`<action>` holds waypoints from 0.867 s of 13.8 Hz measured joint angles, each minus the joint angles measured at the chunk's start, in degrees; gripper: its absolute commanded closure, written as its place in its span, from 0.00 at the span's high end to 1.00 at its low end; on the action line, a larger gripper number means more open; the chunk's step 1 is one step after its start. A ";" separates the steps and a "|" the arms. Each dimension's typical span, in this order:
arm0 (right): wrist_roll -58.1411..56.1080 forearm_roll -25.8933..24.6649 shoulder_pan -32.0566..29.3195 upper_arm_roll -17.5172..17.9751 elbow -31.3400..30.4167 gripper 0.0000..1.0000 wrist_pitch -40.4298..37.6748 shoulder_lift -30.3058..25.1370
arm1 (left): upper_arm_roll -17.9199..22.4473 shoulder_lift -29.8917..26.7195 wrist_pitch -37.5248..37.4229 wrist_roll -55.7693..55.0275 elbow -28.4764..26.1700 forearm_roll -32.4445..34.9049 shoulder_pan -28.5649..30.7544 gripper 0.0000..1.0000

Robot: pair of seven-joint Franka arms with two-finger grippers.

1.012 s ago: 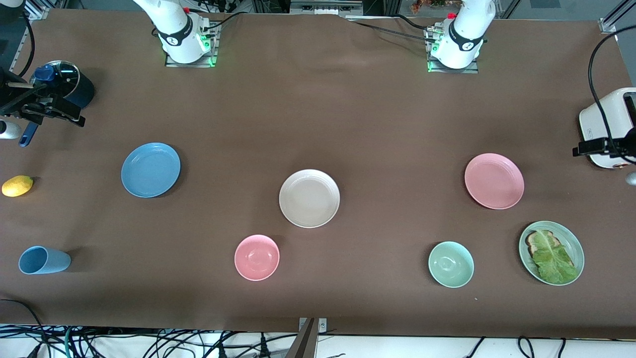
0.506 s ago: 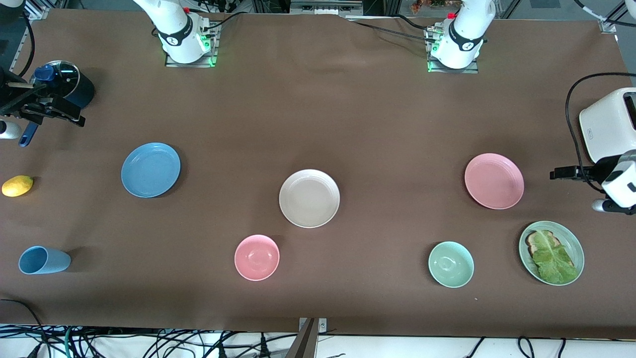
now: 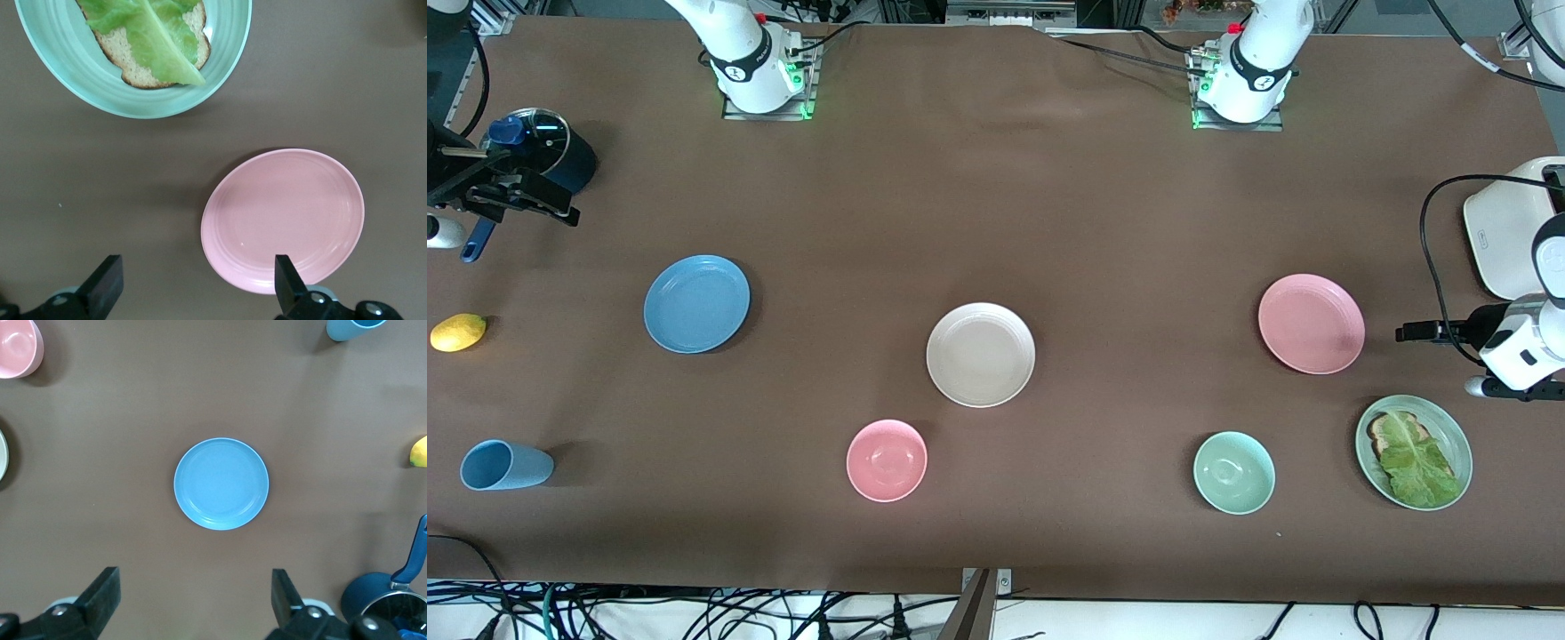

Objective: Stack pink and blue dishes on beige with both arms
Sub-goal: 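Move the left gripper down to the rim of the pink plate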

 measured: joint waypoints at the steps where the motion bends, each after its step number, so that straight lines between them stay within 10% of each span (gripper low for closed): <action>1: 0.00 0.00 0.00 0.00 0.00 1.00 -0.01 0.00 | -0.07 -1.11 2.76 0.20 -2.53 -0.29 -0.04 1.00; 6: 0.00 0.00 0.00 0.00 0.00 1.00 -0.04 0.00 | 1.39 -6.74 14.09 5.72 -16.03 -6.19 0.01 1.00; 12: 0.00 0.00 0.00 0.00 0.00 1.00 -0.05 0.00 | 2.23 -4.66 18.86 11.96 -19.74 -8.95 2.66 1.00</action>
